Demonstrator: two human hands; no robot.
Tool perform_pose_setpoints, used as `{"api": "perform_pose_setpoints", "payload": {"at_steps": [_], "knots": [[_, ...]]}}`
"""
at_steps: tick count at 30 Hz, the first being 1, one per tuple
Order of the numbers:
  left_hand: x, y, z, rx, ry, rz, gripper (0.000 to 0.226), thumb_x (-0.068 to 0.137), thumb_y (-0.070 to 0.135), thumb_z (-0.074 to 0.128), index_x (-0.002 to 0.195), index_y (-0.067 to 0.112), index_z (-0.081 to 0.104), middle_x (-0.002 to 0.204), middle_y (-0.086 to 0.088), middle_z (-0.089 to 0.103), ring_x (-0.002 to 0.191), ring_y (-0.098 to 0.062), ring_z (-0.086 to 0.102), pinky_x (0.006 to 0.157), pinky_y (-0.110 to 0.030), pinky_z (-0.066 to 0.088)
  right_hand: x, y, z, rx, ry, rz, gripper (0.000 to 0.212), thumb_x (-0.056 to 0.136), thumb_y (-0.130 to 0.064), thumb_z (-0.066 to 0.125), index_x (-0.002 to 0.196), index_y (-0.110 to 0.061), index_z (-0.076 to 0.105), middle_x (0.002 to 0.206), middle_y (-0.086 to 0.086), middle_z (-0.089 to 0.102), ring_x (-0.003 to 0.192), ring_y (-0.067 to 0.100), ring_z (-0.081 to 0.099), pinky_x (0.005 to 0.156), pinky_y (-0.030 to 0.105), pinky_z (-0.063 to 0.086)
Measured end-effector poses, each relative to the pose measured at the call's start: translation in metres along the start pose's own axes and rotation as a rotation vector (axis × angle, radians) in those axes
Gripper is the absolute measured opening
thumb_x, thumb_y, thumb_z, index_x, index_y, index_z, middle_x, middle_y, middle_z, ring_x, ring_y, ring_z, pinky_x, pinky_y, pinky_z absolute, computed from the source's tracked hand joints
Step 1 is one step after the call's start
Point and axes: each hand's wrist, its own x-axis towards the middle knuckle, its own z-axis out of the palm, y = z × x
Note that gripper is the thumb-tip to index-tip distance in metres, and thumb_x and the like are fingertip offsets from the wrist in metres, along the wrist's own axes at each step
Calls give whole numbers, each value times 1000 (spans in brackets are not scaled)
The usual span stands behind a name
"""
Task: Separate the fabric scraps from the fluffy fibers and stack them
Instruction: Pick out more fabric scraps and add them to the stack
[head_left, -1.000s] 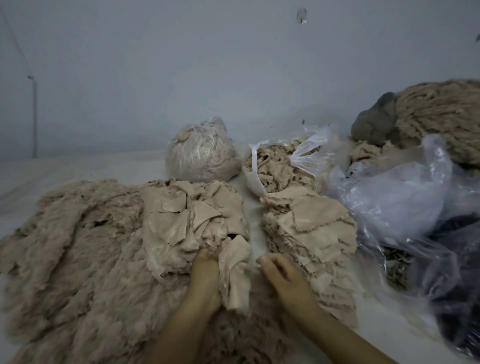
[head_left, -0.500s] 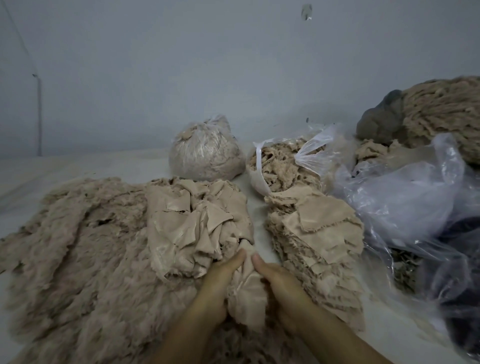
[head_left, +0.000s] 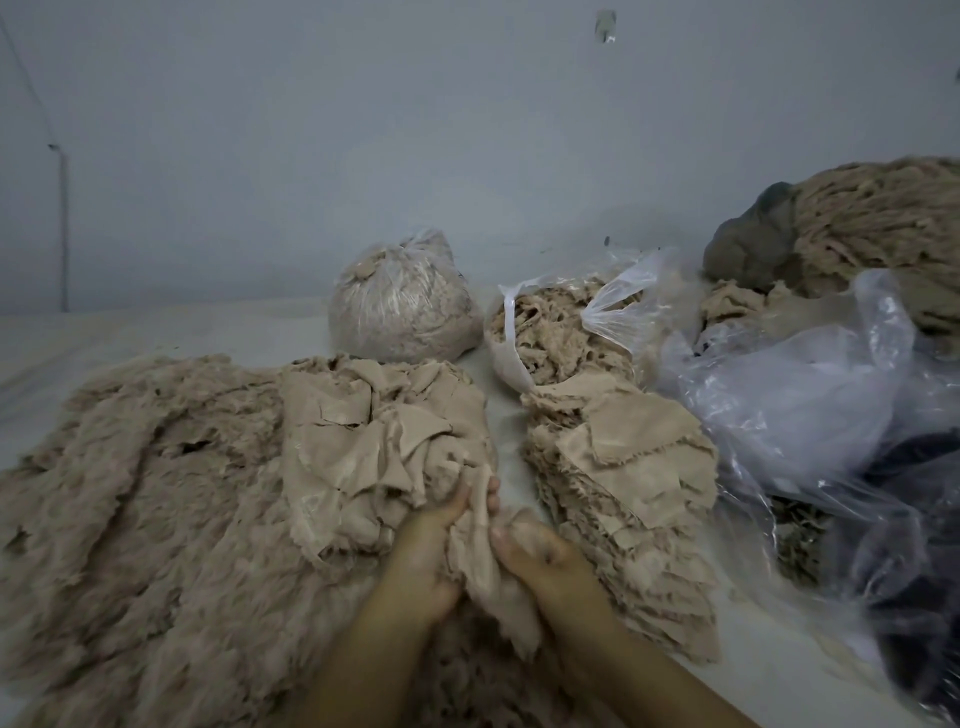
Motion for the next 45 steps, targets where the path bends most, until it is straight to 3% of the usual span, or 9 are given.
{"api": "perform_pose_setpoints", "payload": {"at_steps": [7,13,17,20,25,30,39,42,45], "knots": [[10,37,-7,-477,48,43,28,87,-1,35,67,13,49,41,4,49,32,-5,46,42,-12,41,3,-4,-8,-73,350,-119,15,94,-20,57,99,-15,70,94,-1,75,86,7,68,76,19,52],[1,10,-7,13,-93,-105,34,91,38,52,73,9,59,52,-2,43,27,-4,29,27,-11,21,17,-17,-20,-216,370,-156,28,90,-34,61,71,-13,62,67,3,60,69,13,55,62,23,44],[-9,-9,1,279,-100,-70,39,68,30,72,90,-2,70,78,-19,69,69,-29,68,67,-35,58,24,-17,-13,-279,328,-196,29,86,-25,68,72,1,69,67,17,68,64,14,62,60,26,48],[-10,-12,8,189,4,84,35,79,16,68,107,-4,66,99,-21,71,92,-33,69,78,-40,57,26,-15,-7,-162,327,-136,23,87,-23,67,76,-5,75,79,15,72,78,25,71,67,39,56],[-9,-6,6,157,125,198,10,93,0,51,100,-5,57,54,-6,64,39,-13,58,35,-18,44,28,-18,-11,105,390,-74,22,90,-19,63,80,-1,70,77,5,70,70,20,64,65,28,51],[-7,-12,-3,220,92,209,6,92,2,54,88,-1,51,38,1,35,27,-6,30,32,-12,28,33,-33,-18,18,366,-140,8,87,-12,66,80,-9,67,75,7,64,70,21,58,65,31,47],[-9,-13,0,-26,-172,-81,45,82,48,57,100,11,75,107,-14,71,96,-28,69,85,-47,53,35,-54,-27,-125,40,-213,14,90,-12,61,76,-13,65,68,4,64,62,14,58,55,24,47],[-8,-19,4,-68,-108,19,27,78,14,63,97,-4,68,89,-17,73,72,-19,71,66,-32,58,32,-46,-31,-290,141,-265,29,85,-21,68,57,-18,60,56,-1,58,55,9,53,52,21,43],[-6,-15,5,-36,52,90,23,95,8,47,80,-6,57,55,-6,64,33,-4,41,32,-15,33,37,-58,-38,-369,238,-313,47,89,-32,62,50,-23,38,48,-6,32,46,7,32,46,21,28]]}}
